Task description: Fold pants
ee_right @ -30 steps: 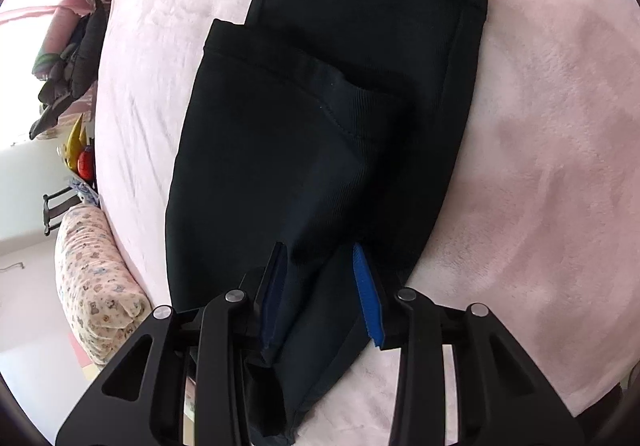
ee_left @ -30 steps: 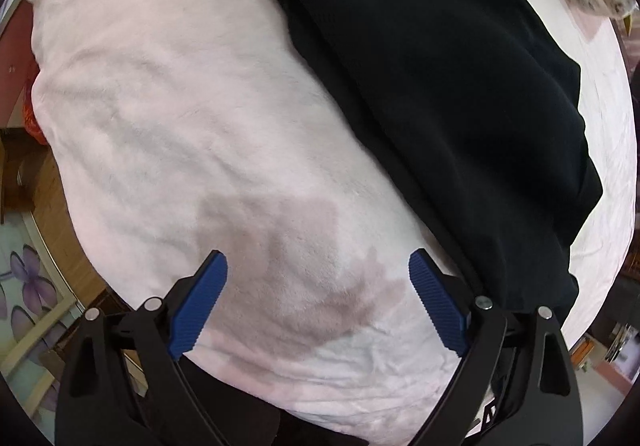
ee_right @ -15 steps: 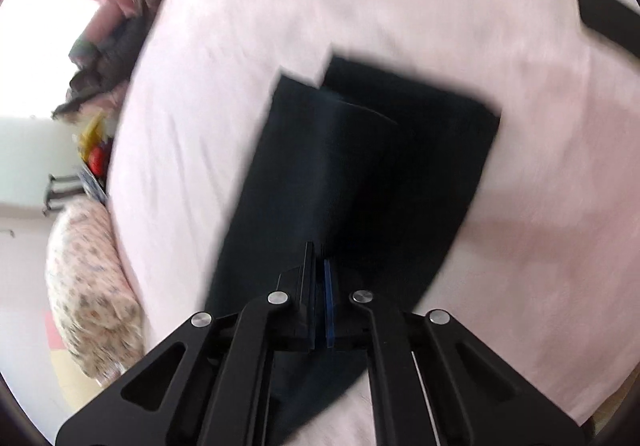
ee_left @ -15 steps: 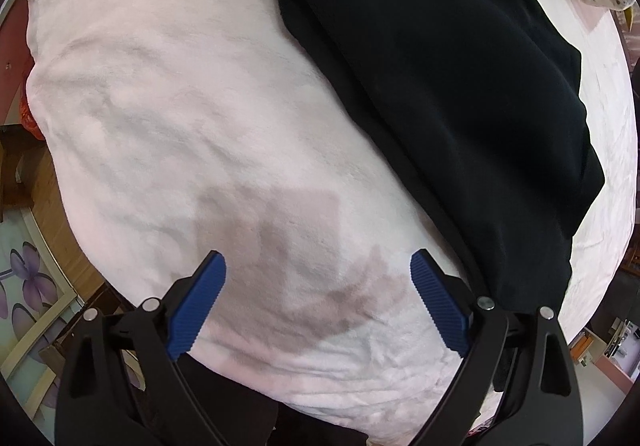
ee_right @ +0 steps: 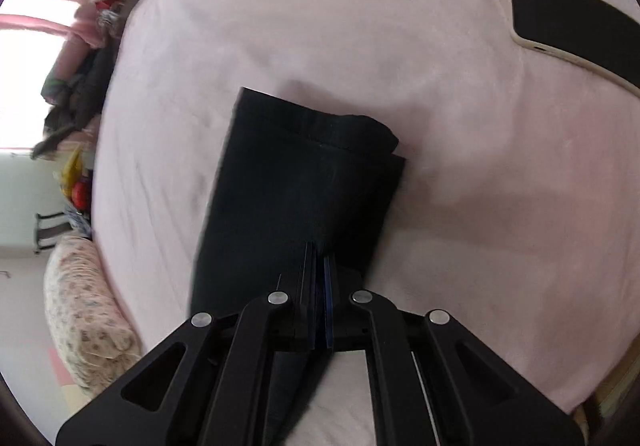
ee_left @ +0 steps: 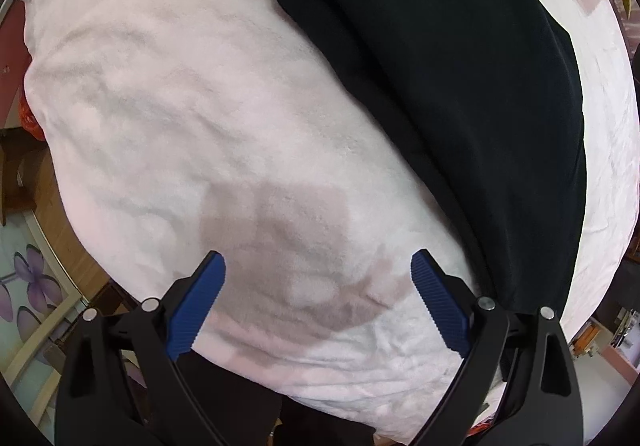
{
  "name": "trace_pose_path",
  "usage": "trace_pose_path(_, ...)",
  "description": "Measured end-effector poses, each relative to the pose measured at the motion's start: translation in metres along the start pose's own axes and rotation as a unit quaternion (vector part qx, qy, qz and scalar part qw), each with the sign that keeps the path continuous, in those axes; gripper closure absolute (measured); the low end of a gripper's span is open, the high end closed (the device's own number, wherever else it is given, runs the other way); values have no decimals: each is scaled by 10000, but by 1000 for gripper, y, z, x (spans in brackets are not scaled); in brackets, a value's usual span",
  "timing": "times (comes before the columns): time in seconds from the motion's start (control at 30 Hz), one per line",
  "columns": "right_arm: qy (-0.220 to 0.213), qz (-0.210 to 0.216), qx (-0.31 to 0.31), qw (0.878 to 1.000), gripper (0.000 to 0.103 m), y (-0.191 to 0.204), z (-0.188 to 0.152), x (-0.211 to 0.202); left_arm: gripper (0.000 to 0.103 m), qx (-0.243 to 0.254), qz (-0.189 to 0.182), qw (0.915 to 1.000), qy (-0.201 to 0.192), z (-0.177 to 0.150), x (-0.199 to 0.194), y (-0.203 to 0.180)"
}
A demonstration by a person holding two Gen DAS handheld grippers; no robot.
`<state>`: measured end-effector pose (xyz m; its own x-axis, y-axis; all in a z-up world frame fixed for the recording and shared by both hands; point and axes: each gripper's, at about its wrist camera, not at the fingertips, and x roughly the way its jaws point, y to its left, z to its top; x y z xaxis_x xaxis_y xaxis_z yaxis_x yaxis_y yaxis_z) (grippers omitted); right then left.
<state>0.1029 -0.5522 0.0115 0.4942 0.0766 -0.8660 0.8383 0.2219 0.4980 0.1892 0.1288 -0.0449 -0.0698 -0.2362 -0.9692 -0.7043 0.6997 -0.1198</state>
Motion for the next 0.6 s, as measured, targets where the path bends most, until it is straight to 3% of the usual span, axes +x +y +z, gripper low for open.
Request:
trace_pose_path(0.1, 283, -569, -348, 9974, 99, -4, 0, 21, 9, 13, 38, 10000, 39, 0, 1, -4)
trace_pose_path(0.23, 62, -285, -1125, 9932, 99, 30, 3, 22, 9, 65, -70, 9999, 74, -1, 4, -8)
trace_pose_path(0.3, 193, -696, -1670, 9833, 99, 43, 0, 33, 9, 248, -20, 9997, 75, -1, 5, -12)
trace_pose_path(0.4, 676, -838, -1253, 9863, 99, 22, 2, 38, 9, 237, -58, 9996, 118, -1, 7, -15)
trace_pose_path(0.43, 656, -640, -1084, 9899, 95, 17, 3, 32, 9, 207, -111, 9997, 113, -2, 6, -15)
trace_pose_path(0.53, 386, -296, -655, 9967, 46, 3, 2, 4, 9, 348, -179, 9992, 72, -6, 5, -21)
trace_pose_path(0.6, 378, -81, -322, 9987, 43, -6, 6, -1, 9, 621, -319, 9976, -4, -8, 2, -31)
